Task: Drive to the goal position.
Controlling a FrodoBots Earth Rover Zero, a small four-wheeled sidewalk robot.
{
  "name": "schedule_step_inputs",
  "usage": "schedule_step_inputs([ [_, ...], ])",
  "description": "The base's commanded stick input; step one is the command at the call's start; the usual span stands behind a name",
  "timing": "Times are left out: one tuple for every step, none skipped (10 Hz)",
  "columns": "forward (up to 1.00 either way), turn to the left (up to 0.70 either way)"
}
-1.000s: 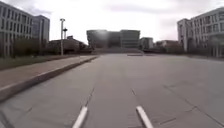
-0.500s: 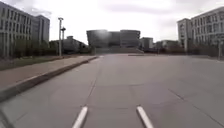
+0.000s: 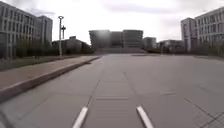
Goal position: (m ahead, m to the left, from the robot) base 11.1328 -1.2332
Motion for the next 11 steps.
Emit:
schedule_step_inputs([
  [1.0, 0.0],
  [1.0, 0.0],
  [1.0, 0.0],
  [1.0, -0.06],
  [1.0, -0.16],
  [1.0, -0.27],
  [1.0, -0.27],
  [1.0, -0.27],
  [1.0, -0.27],
  [1.0, -0.27],
  [1.0, -0.27],
])
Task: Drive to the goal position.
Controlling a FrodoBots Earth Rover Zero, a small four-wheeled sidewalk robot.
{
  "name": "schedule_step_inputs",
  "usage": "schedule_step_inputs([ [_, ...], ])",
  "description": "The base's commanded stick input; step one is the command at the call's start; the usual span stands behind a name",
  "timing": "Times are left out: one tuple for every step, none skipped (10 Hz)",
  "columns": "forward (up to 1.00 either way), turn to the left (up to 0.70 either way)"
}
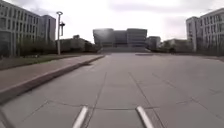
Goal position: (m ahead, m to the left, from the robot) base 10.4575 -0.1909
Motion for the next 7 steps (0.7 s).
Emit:
schedule_step_inputs([
  [1.0, -0.27],
  [1.0, -0.27],
  [1.0, -0.27],
  [1.0, -0.27],
  [1.0, -0.27],
  [1.0, -0.27],
  [1.0, -0.27],
])
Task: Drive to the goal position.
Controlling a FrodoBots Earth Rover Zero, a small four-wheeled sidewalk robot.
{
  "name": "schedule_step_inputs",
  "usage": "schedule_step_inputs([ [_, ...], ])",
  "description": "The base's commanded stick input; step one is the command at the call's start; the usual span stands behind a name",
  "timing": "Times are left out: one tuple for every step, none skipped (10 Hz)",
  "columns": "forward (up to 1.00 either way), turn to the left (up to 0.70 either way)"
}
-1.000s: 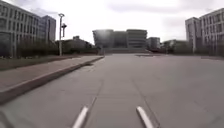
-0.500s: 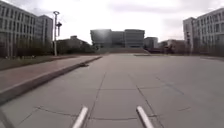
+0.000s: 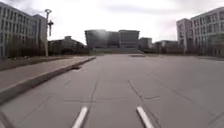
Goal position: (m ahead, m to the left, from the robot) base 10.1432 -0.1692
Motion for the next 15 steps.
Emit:
schedule_step_inputs([
  [1.0, 0.0],
  [1.0, 0.0],
  [1.0, 0.0],
  [1.0, 0.0],
  [1.0, 0.0],
  [1.0, 0.0],
  [1.0, 0.0],
  [1.0, 0.0],
  [1.0, 0.0],
  [1.0, 0.0],
  [1.0, 0.0],
  [1.0, 0.0],
  [1.0, 0.0],
  [1.0, 0.0],
  [1.0, 0.0],
])
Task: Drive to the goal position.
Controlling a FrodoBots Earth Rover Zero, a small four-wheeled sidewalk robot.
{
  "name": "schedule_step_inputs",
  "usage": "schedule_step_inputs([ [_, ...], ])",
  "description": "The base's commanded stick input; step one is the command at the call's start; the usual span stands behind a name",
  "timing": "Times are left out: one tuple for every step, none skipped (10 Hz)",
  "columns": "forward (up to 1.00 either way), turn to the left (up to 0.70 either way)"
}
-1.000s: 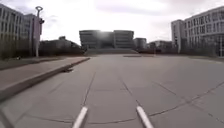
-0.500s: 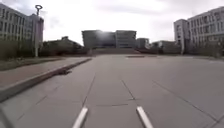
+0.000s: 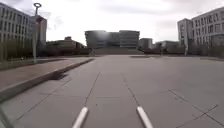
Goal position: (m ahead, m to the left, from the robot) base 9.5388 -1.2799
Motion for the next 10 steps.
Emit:
schedule_step_inputs([
  [1.0, 0.0],
  [1.0, 0.0],
  [1.0, 0.0],
  [1.0, 0.0],
  [1.0, 0.0],
  [1.0, 0.0],
  [1.0, 0.0],
  [1.0, 0.0],
  [1.0, 0.0],
  [1.0, 0.0],
])
